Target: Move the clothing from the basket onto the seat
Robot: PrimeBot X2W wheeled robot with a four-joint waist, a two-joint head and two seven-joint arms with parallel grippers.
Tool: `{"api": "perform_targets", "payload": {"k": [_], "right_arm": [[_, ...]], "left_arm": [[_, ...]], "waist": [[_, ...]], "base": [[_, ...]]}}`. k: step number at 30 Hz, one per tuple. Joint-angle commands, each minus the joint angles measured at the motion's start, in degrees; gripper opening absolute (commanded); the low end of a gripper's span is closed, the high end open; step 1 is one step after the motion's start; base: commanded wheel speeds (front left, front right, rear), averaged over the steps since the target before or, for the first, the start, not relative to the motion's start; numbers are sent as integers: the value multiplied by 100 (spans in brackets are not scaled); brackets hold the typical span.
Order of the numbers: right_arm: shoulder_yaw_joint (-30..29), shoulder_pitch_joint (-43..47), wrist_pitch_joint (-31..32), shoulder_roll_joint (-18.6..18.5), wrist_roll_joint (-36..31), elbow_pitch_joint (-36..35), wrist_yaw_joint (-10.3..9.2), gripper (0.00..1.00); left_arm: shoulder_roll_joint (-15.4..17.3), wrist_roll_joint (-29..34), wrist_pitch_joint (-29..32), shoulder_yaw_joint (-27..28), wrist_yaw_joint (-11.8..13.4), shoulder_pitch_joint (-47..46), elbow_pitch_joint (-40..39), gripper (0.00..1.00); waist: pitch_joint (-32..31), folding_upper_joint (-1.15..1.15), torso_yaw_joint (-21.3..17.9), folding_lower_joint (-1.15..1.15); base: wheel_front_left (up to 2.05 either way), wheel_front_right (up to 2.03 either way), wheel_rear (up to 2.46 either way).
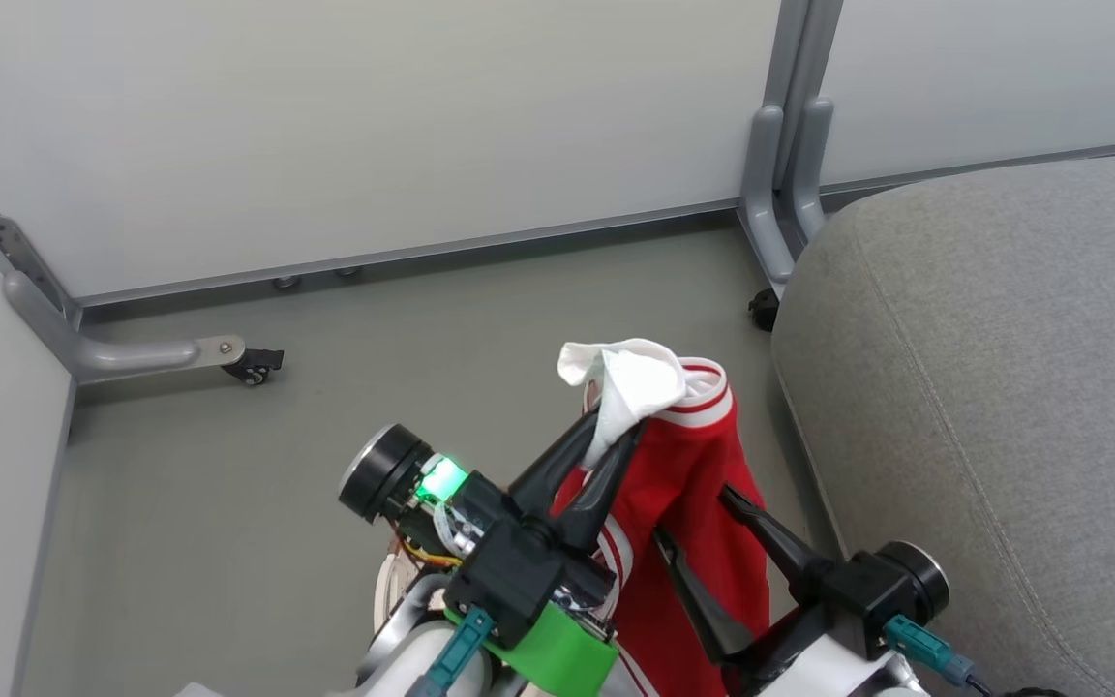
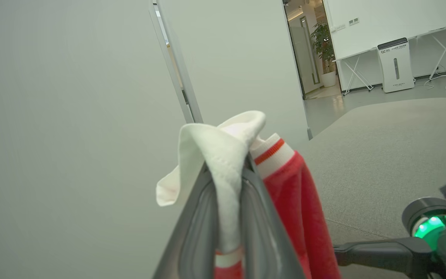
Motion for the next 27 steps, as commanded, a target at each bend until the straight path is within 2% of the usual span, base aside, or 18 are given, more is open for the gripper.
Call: {"api": "perform_targets", "payload": {"k": [1, 13, 18, 19, 20, 21, 27], "right_arm": [[44, -86, -2, -26, 40, -12, -4, 100], [-241, -241, -2, 61, -190, 739, -4, 100], [-140, -473, -2, 124, -157, 1194, -4, 100], [-78, -518, -2, 125, -139, 1260, -4, 81], [14, -569, -2, 104, -142, 1320, -4, 13], [50, -607, -2, 92, -125, 1353, -4, 0], [184, -659, -2, 45, 6, 1392, -4, 0]], "left_arm": [[-26, 12, -4, -28, -33, -92, -38, 0], [-108, 42, -4, -247, -184, -263, -364, 0], [-106, -16, -4, -252, -218, -304, -432, 0], [-103, -16, -3, -259, -220, -305, -423, 0], [-100, -26, -3, -265, -231, -307, -399, 0], [-98, -36, -3, -266, -241, -308, -381, 0], [-72, -79, -3, -217, -210, -304, -210, 0]], "waist": [[19, 0, 43, 1], [32, 0, 150, 1], [74, 0, 156, 1], [80, 0, 161, 1], [89, 0, 168, 1], [95, 0, 174, 1], [156, 0, 217, 1]], "base": [[0, 0, 0], [0, 0, 0], [0, 0, 0], [0, 0, 0], [0, 0, 0], [0, 0, 0], [0, 0, 0]]}}
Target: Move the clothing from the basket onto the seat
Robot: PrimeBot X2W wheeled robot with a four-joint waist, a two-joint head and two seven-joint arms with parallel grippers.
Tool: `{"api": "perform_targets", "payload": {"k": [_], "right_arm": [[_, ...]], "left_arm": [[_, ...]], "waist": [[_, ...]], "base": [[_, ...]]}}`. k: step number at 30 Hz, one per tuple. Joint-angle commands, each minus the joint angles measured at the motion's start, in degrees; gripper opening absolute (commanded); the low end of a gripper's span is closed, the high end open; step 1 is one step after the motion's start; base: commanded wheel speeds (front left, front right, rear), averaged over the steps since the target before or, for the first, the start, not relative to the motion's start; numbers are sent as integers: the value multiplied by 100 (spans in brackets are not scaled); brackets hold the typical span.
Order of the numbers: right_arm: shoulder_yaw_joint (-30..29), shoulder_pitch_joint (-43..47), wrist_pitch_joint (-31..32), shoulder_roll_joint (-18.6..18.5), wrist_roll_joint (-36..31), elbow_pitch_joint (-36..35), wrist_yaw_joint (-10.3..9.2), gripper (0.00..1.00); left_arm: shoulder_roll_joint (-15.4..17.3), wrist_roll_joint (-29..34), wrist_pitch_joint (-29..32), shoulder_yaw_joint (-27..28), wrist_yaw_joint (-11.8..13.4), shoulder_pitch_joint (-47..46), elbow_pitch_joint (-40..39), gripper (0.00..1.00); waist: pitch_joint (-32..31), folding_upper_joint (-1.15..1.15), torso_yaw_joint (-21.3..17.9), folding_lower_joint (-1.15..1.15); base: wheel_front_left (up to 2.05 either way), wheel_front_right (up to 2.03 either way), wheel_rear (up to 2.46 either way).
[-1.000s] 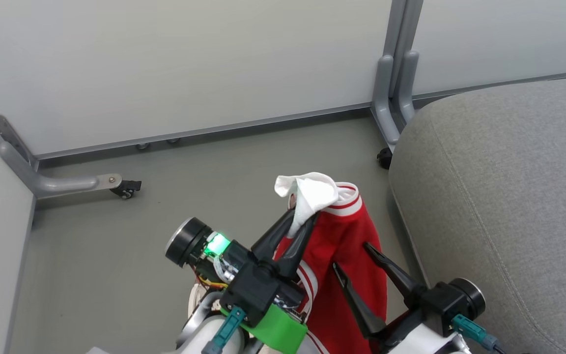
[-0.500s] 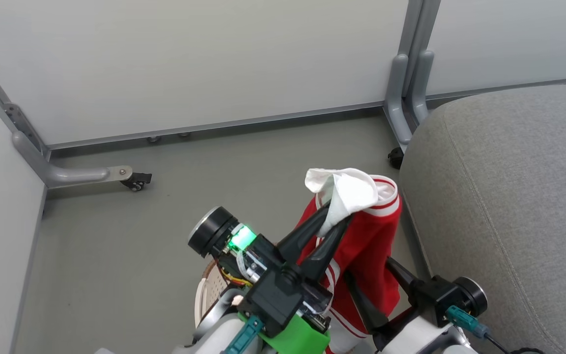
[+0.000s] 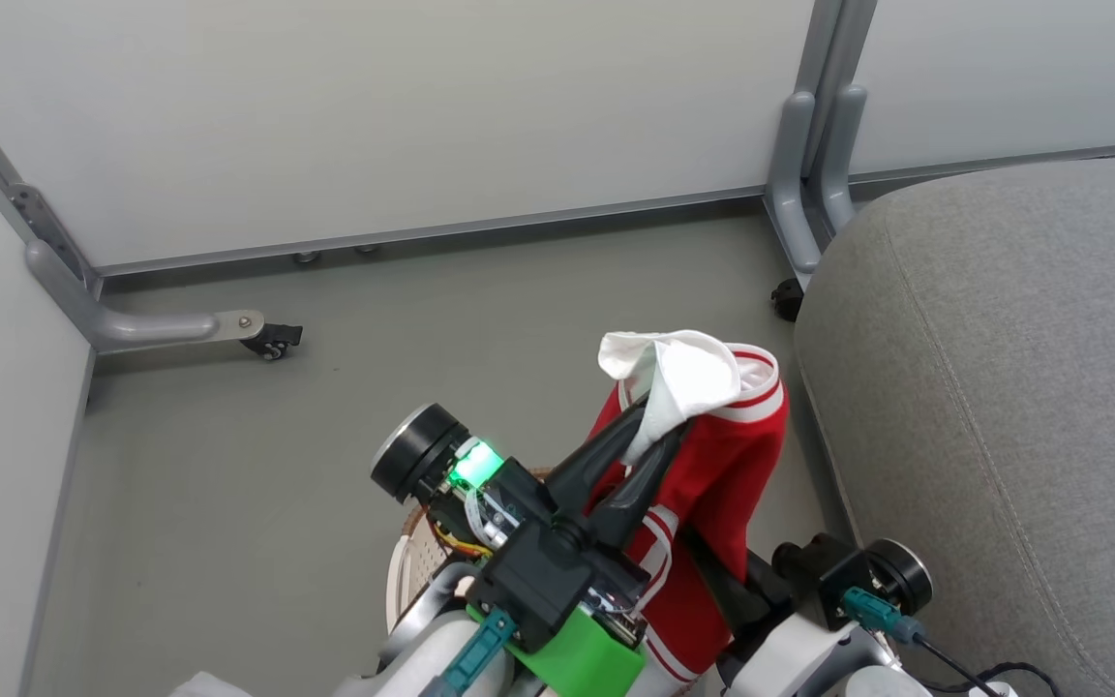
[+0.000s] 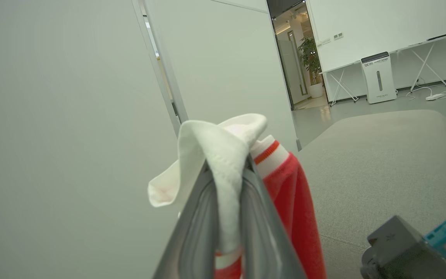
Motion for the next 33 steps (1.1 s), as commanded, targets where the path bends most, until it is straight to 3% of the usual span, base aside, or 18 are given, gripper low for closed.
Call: {"api": "perform_targets", "payload": {"k": [1, 11, 12, 13, 33], "right_arm": [[-1, -15, -2, -38, 51, -13, -4, 0], [-115, 30, -2, -42, 92, -118, -4, 0], [-117, 26, -2, -41, 91, -124, -4, 0], [-118, 17, -2, -40, 90, -136, -4, 0], [-342, -51, -2, -8, 9, -445, -4, 0]], "left_arm": [[30, -39, -3, 36, 18, -77, 58, 0], [-5, -126, -3, 98, 85, -128, 290, 0], [-8, -129, -3, 108, 97, -133, 296, 45], [-9, -132, -3, 110, 105, -134, 311, 100], [-14, -505, -2, 392, 277, 178, 745, 100]], "waist": [[28, 0, 13, 0], [161, 0, 36, 0], [172, 0, 37, 0], [187, 0, 36, 0], [282, 0, -9, 0]], "base": [[0, 0, 0], [0, 0, 0], [0, 0, 0], [0, 0, 0], [0, 0, 0]]}}
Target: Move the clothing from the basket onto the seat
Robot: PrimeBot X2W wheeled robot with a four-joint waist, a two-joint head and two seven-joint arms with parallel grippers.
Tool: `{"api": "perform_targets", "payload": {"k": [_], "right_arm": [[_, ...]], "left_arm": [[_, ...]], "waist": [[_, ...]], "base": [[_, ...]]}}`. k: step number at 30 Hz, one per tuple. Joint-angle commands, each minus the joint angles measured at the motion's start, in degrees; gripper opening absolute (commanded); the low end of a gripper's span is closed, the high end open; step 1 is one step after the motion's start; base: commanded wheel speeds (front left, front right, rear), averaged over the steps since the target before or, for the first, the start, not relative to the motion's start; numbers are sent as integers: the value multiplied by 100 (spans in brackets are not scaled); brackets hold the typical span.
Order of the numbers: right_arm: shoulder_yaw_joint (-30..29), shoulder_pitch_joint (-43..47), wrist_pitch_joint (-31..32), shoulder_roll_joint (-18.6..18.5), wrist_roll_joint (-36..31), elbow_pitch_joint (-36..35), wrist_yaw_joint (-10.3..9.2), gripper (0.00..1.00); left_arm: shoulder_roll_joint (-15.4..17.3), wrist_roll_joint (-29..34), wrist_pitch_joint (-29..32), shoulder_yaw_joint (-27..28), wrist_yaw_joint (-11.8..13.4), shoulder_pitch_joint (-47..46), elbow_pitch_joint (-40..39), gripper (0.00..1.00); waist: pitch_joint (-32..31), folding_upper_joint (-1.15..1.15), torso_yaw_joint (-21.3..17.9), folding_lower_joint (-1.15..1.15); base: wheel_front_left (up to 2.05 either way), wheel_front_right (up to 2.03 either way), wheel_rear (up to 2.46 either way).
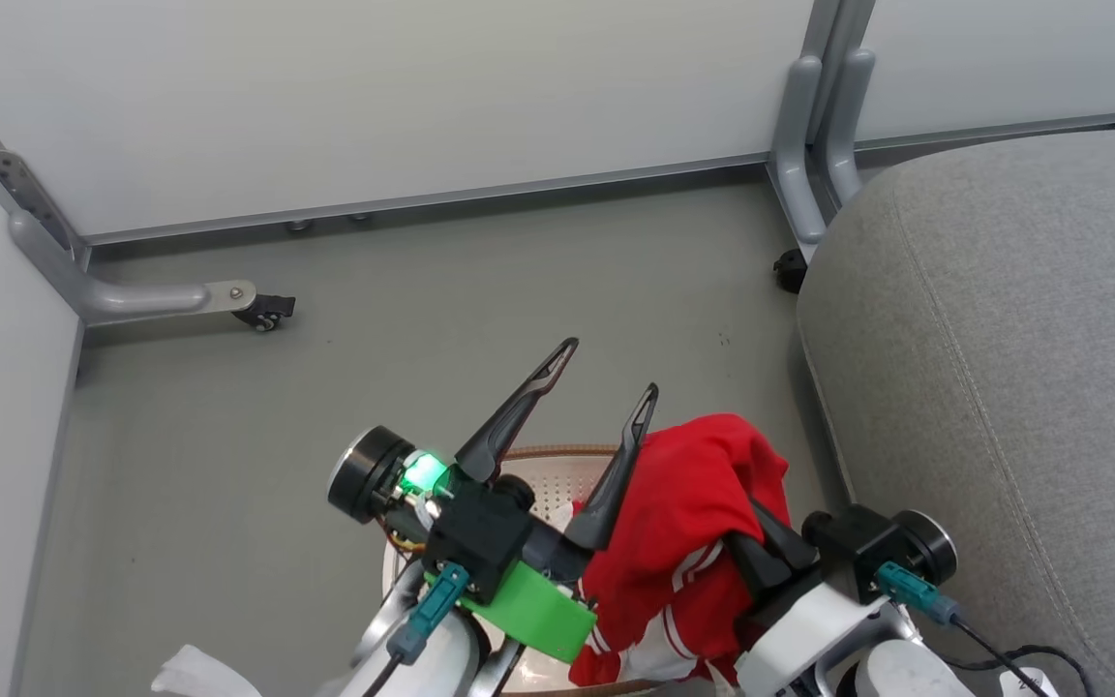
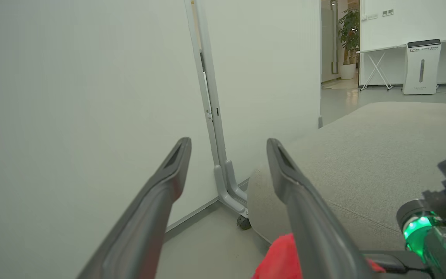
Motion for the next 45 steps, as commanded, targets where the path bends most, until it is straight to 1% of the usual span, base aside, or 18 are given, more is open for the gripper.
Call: {"api": "perform_targets", "payload": {"k": [1, 3, 5, 8, 11, 13, 16, 18, 20, 26, 34, 43, 45], "right_arm": [[-64, -55, -2, 0, -25, -76, -4, 0], [-151, -69, -3, 12, -4, -177, -4, 0], [-238, -89, -3, 23, 5, -294, -4, 0], [-430, -103, -2, 43, -12, -495, -4, 0], [-565, -139, -3, 62, -37, -682, -4, 0], [-660, -179, -3, 69, -22, -836, -4, 0], [-744, -212, -2, 60, 25, -1072, -4, 0], [-790, -235, -2, 48, 94, -1239, -4, 0], [-826, -239, -2, 18, 149, -1370, -4, 0], [-1076, -132, -2, 8, 314, -1763, -3, 0], [-1377, 93, -2, 110, 346, -2169, -3, 0], [-1474, 278, -2, 239, 321, -2303, -3, 0], [-1538, 323, -2, 245, 339, -2360, -4, 0]], "left_arm": [[13, -87, 1, 39, 35, 135, 96, 100], [16, -119, 1, 85, 42, 230, 224, 100], [32, -170, 1, 109, -7, 345, 343, 100], [99, -113, 1, 146, -23, 449, 422, 100], [136, -22, 1, 207, -20, 572, 340, 100], [198, 53, 1, 245, -67, 622, 216, 100], [280, 177, 1, 335, -42, 712, 45, 100], [324, 266, 1, 393, -76, 741, -81, 100], [387, 314, 2, 404, -167, 800, -155, 100], [474, 339, 1, 515, -332, 832, -267, 100], [600, 458, 1, 545, -451, 665, -266, 100], [721, 517, 1, 549, -513, 574, -221, 100], [749, 533, 1, 475, -536, 498, -198, 100]], "waist": [[7, 0, -22, 0], [17, 0, -72, 0], [34, 0, -128, 0], [88, 0, -234, 0], [189, 0, -382, 0], [284, 0, -500, 0], [443, 0, -697, 0], [556, 0, -853, 0], [656, 0, -1023, 0], [956, 0, -1564, 0], [1255, 0, -2231, 0], [1520, 0, -3002, 0], [1598, 0, -3084, 0]], "base": [[0, 0, 0], [0, 0, 0], [0, 0, 0], [0, 0, 0], [0, 0, 0], [0, 0, 0], [0, 0, 0], [0, 0, 0], [0, 0, 0], [0, 0, 0], [0, 0, 0], [0, 0, 0], [0, 0, 0]]}}
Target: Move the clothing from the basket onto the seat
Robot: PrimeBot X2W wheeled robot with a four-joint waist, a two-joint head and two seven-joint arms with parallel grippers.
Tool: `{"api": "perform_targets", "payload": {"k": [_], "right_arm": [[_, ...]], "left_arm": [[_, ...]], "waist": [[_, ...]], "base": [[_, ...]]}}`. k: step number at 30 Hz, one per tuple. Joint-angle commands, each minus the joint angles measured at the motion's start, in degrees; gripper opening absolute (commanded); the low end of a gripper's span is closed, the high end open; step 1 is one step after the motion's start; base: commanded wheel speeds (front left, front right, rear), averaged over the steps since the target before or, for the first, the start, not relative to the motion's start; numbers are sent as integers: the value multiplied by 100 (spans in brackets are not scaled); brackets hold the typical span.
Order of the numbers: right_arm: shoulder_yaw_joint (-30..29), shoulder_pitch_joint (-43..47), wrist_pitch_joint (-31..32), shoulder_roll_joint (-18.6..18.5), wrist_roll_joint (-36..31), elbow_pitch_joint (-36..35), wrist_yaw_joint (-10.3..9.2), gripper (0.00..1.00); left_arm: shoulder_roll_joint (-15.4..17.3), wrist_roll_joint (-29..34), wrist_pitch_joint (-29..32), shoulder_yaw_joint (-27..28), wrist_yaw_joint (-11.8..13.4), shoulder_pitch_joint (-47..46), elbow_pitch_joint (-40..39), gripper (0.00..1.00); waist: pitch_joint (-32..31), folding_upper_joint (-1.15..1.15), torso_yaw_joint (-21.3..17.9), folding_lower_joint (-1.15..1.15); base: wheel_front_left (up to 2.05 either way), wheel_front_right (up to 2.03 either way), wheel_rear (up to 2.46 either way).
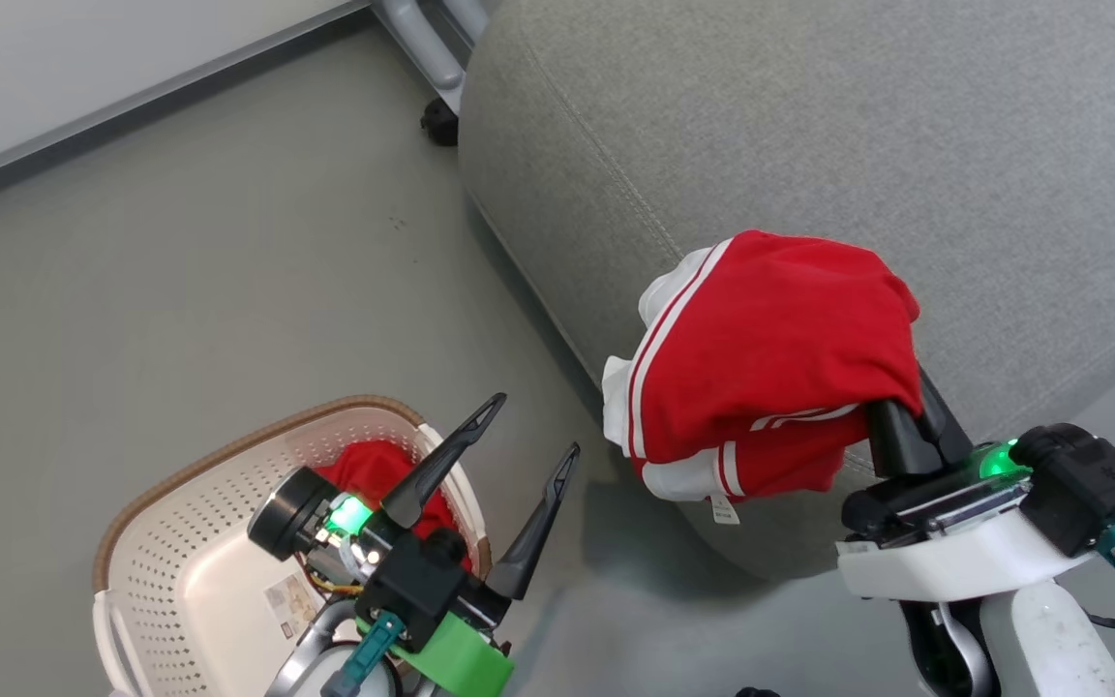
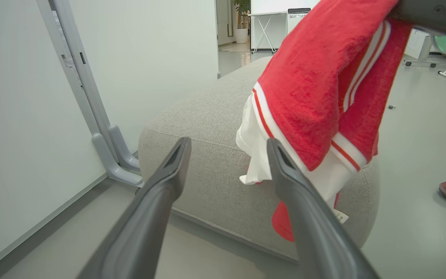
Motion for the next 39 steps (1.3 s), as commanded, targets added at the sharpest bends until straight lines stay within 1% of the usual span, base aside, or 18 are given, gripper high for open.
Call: {"api": "perform_targets", "payload": {"k": [1, 8, 12, 16, 21, 24, 28, 33, 39], "right_arm": [[-86, 87, -3, 8, 62, -103, -4, 0], [-484, 139, -3, 12, 134, -490, -4, 0], [-738, -347, -3, 12, 289, -671, -4, 0], [-1149, -1154, -3, 14, 460, -560, -4, 0], [-1731, -2555, -3, 12, 241, -37, -4, 0], [-2232, -3324, -3, 8, 95, 279, -4, 0], [-2744, -4026, -3, -284, -40, 744, -4, 0], [-3123, -4272, -3, -677, -363, 1700, -5, 0], [-3733, -3872, -2, -647, -690, 3031, -6, 0]], "left_arm": [[68, 35, 1, -51, -29, -184, 36, 100], [174, -51, 1, -452, -99, -640, 189, 100], [350, -84, 1, -590, -108, -920, 162, 100], [543, 1, 1, -674, -109, -1164, 38, 100], [839, 99, 41, -615, -110, -1425, -131, 100], [932, 158, 98, -657, -111, -1573, -250, 100], [962, 197, 131, -745, -113, -1796, -357, 100], [844, 190, 87, -867, -111, -2024, -335, 100], [664, 92, 18, -941, -70, -2074, -113, 100]], "waist": [[339, 0, -364, 0], [692, 0, -397, 0], [1109, 0, -362, 0], [1638, 0, -292, 0], [2352, 0, -150, 0], [2697, 0, 79, 0], [3033, 0, 410, 0], [3264, 0, 815, 0], [3143, 0, 1182, 0]], "base": [[0, 0, 0], [1, 1, 1], [9, 9, 9], [0, 0, 0], [0, 0, 0], [0, 0, 0], [0, 0, 0], [0, 0, 0], [0, 0, 0]]}}
